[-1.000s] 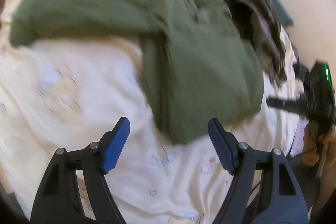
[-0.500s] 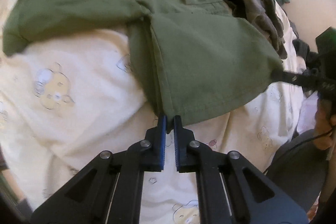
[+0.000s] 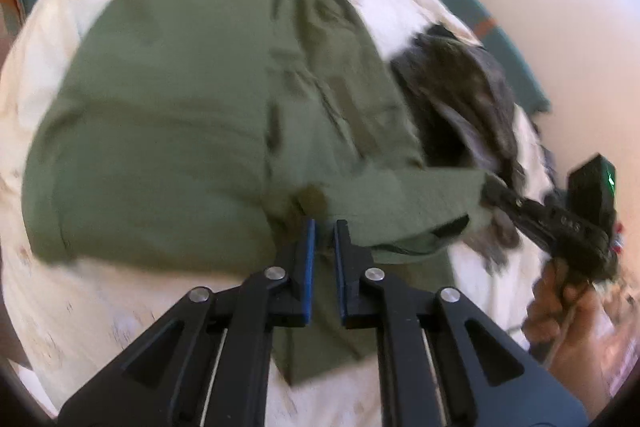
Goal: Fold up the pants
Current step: 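Grasp the pants leg edge with the left tool while the right tool pinches the fabric, then fold the pants leg with the left tool toward the right tool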
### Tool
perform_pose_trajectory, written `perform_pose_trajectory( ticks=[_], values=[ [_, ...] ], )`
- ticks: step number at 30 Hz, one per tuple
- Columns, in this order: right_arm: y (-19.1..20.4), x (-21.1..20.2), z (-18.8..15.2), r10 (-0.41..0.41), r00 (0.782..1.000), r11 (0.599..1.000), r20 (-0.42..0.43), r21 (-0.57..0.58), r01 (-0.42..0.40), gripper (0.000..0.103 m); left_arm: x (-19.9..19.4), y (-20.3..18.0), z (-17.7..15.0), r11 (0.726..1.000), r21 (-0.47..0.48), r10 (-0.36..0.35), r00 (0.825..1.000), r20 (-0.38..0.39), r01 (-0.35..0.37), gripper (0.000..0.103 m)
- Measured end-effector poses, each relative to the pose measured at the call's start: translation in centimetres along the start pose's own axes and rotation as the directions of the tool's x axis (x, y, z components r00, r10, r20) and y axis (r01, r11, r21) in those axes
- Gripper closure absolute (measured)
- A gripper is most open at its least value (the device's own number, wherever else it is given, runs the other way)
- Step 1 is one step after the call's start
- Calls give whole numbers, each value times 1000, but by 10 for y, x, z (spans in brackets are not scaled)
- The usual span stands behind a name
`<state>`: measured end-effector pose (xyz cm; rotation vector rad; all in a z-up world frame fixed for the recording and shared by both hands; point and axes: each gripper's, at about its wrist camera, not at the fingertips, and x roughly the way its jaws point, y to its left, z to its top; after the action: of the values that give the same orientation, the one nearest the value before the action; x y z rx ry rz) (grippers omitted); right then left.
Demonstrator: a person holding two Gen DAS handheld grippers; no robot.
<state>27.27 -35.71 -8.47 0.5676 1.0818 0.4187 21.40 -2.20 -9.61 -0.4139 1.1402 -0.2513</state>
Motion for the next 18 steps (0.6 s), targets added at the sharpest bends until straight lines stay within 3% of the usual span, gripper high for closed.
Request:
perform_pose_trajectory(
  ticks=[2, 5, 6, 7, 8, 9, 11, 12, 15, 16, 18],
  values=[
    [-9, 12, 9, -3, 1000, 1000, 19, 30, 3, 94, 17, 7, 12, 999, -9, 40, 999, -25, -41, 87],
    [-13, 25, 15, -38, 999, 999, 18, 8, 37, 91, 29, 12, 25, 993, 21, 117, 993, 16, -117, 87],
    [-14, 28, 17, -50, 998, 999, 22, 2, 50, 84, 32, 15, 29, 991, 19, 133, 991, 27, -134, 86],
    [-14, 29, 19, -46, 998, 999, 34, 3, 45, 69, 33, 19, 34, 992, 6, 128, 991, 37, -128, 84],
    [-14, 28, 21, -22, 999, 1000, 49, 11, 22, 59, 32, 22, 35, 993, -7, 122, 991, 47, -122, 75],
    [-14, 27, 23, -2, 998, 1000, 59, 21, 1, 41, 30, 24, 36, 993, -15, 120, 991, 58, -120, 68],
    [-13, 24, 29, 39, 996, 999, 78, 34, -42, 36, 28, 24, 31, 993, 19, 111, 990, 83, -113, 45],
    [-10, 22, 31, 41, 996, 999, 74, 28, -44, 36, 28, 21, 28, 992, 55, 112, 990, 83, -116, 41],
    [-8, 13, 36, 51, 994, 998, 96, 28, -54, 36, 40, -6, 10, 937, 294, 179, 982, 56, -188, 34],
    [-9, 10, 37, 52, 994, 998, 100, 32, -55, 36, 47, -16, 3, 900, 381, 206, 977, 51, -210, 34],
    [-12, 3, 38, 42, 993, 998, 113, 31, -46, 36, 59, -30, 0, 859, 461, 233, 972, 33, -221, 34]
  ],
)
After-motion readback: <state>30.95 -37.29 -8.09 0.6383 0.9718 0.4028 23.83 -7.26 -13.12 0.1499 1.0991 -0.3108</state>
